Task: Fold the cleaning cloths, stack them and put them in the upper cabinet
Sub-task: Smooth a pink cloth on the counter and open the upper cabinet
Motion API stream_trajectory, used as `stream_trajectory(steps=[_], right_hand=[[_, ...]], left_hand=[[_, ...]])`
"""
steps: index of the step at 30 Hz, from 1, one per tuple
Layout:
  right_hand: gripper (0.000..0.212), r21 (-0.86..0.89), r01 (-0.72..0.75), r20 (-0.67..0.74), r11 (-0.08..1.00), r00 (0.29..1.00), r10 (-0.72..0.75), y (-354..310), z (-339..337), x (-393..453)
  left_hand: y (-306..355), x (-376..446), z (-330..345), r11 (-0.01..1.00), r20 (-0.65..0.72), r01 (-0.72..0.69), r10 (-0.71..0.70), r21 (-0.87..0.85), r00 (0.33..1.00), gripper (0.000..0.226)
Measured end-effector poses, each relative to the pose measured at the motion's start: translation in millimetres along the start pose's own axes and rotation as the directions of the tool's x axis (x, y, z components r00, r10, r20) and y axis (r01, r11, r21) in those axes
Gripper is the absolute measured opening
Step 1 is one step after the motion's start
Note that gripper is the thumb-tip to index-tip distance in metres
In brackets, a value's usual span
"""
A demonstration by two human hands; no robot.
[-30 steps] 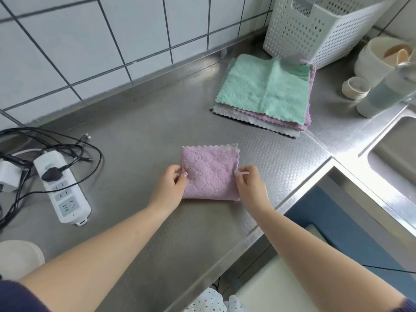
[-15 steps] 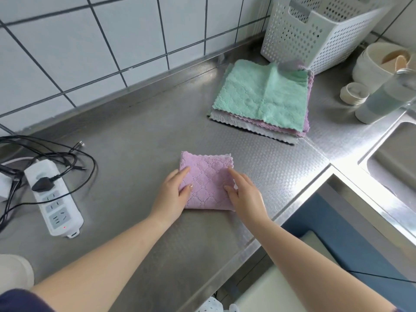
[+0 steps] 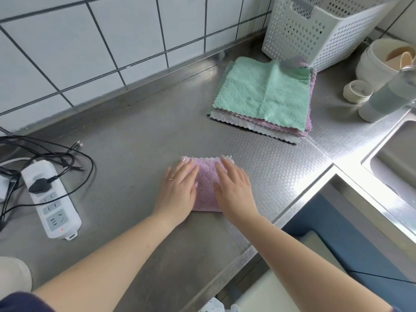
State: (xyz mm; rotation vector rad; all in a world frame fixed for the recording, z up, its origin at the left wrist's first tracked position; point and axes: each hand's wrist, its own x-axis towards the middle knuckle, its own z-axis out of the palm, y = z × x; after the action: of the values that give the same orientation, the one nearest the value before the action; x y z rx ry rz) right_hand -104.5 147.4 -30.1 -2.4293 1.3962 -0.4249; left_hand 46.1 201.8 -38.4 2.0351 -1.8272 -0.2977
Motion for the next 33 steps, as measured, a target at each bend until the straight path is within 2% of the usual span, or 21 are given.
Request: stream_trajectory(steps=[3, 6, 12, 19, 22, 24, 27, 31, 33], right_hand=[[0.049, -0.112, 0.074, 0.107, 0.991, 0.992, -0.062, -13.6, 11.9, 8.3], [0.049, -0.181, 0.057, 0.206, 0.982, 0.978, -0.019, -12.2, 25.9, 9.4], [0.059, -0.277, 0.02, 0.208, 0.961, 0.977, 0.039, 4.2, 32.6, 6.9], [0.087, -0.297, -0.02, 0.251, 0.955, 0.963, 0.098, 20.3, 29.7, 5.6], [0.091, -0.306, -0.038, 0.252, 0.951, 0.96, 0.119, 23.2, 29.5, 5.2], [0.091, -0.306, -0.04, 0.251, 0.951, 0.96, 0.121, 22.6, 29.9, 4.8], [0.092, -0.307, -0.035, 0.256, 0.951, 0.959, 0.118, 22.5, 30.3, 5.4], [0.092, -0.3, -0.033, 0.236, 0.953, 0.966, 0.107, 22.6, 30.4, 4.9], [0.092, -0.298, -0.038, 0.232, 0.954, 0.966, 0.11, 22.6, 30.8, 5.1]], left_hand=[[0.6, 7.1, 5.0, 0.989, 0.153, -0.049, 0.028, 0.137, 0.988, 0.052], [-4.3, 9.1, 13.0, 0.98, 0.25, -0.032, -0.018, 0.194, 0.968, 0.062], [-11.7, 8.2, 20.7, 0.955, 0.27, -0.016, -0.067, 0.296, 0.96, 0.061], [-23.9, 13.8, 20.2, 0.939, 0.266, 0.082, -0.177, 0.334, 0.947, 0.086], [-26.2, 14.7, 15.6, 0.933, 0.274, 0.094, -0.197, 0.348, 0.941, 0.091], [-24.8, 11.2, 9.4, 0.958, 0.242, 0.105, -0.172, 0.265, 0.955, 0.086], [-22.3, -0.3, 0.0, 0.984, 0.163, 0.176, -0.176, 0.014, 0.971, 0.055], [-15.7, -10.9, -5.3, 0.959, 0.106, 0.239, -0.225, -0.154, 0.969, 0.044], [-10.3, -6.6, -9.2, 0.902, 0.121, 0.305, -0.281, -0.306, 0.952, 0.04]])
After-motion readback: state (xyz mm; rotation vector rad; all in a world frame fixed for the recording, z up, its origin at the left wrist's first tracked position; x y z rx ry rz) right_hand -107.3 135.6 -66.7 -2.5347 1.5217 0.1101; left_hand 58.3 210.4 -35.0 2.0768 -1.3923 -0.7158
